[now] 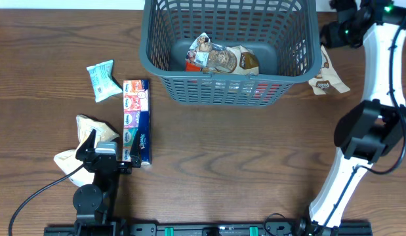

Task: Pack container
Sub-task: 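Move the right gripper to the second mushroom bag right of the basket, then grasp the second dried-mushroom bag with the right gripper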

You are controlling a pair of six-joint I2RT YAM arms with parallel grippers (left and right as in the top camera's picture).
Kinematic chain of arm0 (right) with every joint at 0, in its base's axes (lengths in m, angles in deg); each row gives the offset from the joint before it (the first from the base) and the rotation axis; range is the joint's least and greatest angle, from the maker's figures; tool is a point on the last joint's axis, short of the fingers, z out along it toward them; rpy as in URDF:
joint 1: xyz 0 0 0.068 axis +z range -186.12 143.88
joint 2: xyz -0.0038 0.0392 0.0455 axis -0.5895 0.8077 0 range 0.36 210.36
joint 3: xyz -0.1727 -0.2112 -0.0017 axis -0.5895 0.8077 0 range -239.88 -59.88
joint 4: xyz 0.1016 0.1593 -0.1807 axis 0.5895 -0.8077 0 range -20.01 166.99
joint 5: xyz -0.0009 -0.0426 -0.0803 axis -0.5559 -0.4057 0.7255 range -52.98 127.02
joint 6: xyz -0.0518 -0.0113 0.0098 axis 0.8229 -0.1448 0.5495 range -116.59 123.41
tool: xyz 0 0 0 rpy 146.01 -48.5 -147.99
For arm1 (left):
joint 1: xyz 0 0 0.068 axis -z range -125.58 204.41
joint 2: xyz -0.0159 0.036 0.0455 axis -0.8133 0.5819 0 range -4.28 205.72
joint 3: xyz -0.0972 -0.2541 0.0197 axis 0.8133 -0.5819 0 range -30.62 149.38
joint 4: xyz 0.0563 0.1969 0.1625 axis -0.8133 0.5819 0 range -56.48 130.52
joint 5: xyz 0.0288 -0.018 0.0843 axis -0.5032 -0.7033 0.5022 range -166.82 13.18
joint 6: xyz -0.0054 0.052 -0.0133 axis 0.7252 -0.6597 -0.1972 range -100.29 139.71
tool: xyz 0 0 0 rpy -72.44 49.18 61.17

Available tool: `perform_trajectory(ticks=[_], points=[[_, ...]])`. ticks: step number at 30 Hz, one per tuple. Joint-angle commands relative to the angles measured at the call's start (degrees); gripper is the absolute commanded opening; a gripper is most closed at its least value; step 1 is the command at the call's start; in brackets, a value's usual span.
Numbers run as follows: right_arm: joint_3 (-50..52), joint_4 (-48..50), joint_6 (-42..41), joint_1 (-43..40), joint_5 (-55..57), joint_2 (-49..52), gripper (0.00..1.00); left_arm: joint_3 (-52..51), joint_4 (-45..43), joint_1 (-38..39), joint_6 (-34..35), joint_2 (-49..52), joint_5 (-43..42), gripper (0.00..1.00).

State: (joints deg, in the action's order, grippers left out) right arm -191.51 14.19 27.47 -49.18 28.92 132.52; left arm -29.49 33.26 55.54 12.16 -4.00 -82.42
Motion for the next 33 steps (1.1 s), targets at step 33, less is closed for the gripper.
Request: perform_trajectory(ticks=[33], points=[[0.20,-1.36,0.46,-0.90,0.22,15.23,0.78,-0.90,-0.28,-0.02,-0.07,0.02,0.02,0.99]])
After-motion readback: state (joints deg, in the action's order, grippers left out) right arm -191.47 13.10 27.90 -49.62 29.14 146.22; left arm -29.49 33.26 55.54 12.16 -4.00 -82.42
